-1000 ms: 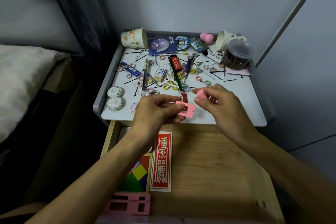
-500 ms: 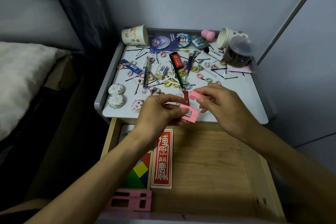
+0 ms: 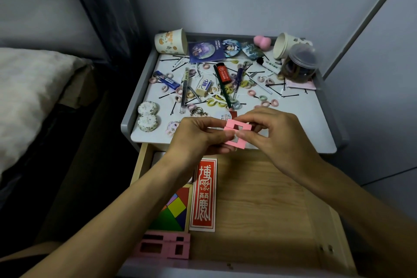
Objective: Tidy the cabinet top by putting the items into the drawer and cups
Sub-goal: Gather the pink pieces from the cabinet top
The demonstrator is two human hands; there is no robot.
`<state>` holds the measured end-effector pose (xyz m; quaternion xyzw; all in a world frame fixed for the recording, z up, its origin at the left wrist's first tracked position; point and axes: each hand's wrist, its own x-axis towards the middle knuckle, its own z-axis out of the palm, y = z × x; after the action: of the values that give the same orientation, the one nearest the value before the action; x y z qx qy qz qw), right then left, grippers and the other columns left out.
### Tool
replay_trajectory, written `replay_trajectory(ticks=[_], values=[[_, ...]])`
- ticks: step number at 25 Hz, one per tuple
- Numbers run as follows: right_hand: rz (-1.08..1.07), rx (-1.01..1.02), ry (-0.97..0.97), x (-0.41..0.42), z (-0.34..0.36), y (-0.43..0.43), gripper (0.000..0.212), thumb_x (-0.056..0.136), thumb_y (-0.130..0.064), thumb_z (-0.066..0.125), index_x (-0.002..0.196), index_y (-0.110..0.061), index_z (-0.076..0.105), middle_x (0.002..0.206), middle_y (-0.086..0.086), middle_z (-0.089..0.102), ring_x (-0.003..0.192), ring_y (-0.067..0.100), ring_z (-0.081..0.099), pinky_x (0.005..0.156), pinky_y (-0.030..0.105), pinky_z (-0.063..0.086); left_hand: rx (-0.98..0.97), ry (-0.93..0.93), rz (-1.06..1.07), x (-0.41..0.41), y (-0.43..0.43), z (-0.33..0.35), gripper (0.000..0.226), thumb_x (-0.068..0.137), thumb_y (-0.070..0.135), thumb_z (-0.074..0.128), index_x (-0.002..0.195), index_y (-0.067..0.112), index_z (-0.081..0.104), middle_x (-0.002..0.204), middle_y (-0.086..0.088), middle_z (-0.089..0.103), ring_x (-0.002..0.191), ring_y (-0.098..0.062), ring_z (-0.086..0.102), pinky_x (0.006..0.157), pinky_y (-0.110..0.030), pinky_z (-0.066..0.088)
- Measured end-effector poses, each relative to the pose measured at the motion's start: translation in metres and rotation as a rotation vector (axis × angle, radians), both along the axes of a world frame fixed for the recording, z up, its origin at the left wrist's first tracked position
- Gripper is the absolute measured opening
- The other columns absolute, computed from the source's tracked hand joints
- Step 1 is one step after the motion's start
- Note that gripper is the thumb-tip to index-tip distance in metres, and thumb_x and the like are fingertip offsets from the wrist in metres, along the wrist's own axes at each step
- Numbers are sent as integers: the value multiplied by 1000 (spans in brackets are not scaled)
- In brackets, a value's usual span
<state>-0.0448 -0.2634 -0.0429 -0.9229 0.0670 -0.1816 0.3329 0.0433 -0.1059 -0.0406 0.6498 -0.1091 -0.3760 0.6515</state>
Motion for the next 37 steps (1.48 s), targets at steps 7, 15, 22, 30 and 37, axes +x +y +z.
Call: replay_trajectory(ticks=[7, 15, 22, 30, 37], values=[[25, -2, -5, 0, -2, 0, 36, 79, -17, 77, 115, -13, 71, 93, -9, 63, 84, 0, 60, 75, 8, 46, -9, 66, 24, 1, 3, 2, 13, 83, -4, 67, 95, -1, 70, 86, -20, 74, 68, -25, 72, 63, -23, 60], [71, 4, -28, 0, 0, 0, 46, 72, -20, 83, 116, -12, 70, 103, -3, 69, 86, 4, 62, 79, 15, 51, 6, 75, 31, 5, 6, 2, 19, 82, -3, 68, 101, -5, 70, 88, -21, 74, 69, -24, 72, 61, -22, 59], [144, -249, -46, -5, -1, 6, 57, 70, -22, 85, 121, -6, 64, 110, 4, 67, 97, 13, 62, 83, 25, 52, 34, 80, 31, 13, 11, 2, 17, 82, -3, 68, 99, -3, 71, 88, -18, 75, 70, -24, 73, 66, -26, 61], [110, -297, -59, -4, -5, 23, 52, 70, -21, 83, 116, -4, 67, 102, 7, 69, 91, 20, 64, 79, 28, 51, 122, 30, -114, 21, 25, 8, 20, 83, 2, 69, 102, -5, 69, 91, -21, 74, 69, -22, 72, 59, -20, 58], [385, -219, 59, -10, -26, 59, 58, 75, -32, 79, 126, -11, 62, 108, 1, 65, 95, 11, 59, 81, 30, 55, 811, -567, -133, 33, 89, 14, 35, 93, 44, 59, 94, 10, 70, 85, -10, 74, 73, -27, 72, 69, -36, 60]])
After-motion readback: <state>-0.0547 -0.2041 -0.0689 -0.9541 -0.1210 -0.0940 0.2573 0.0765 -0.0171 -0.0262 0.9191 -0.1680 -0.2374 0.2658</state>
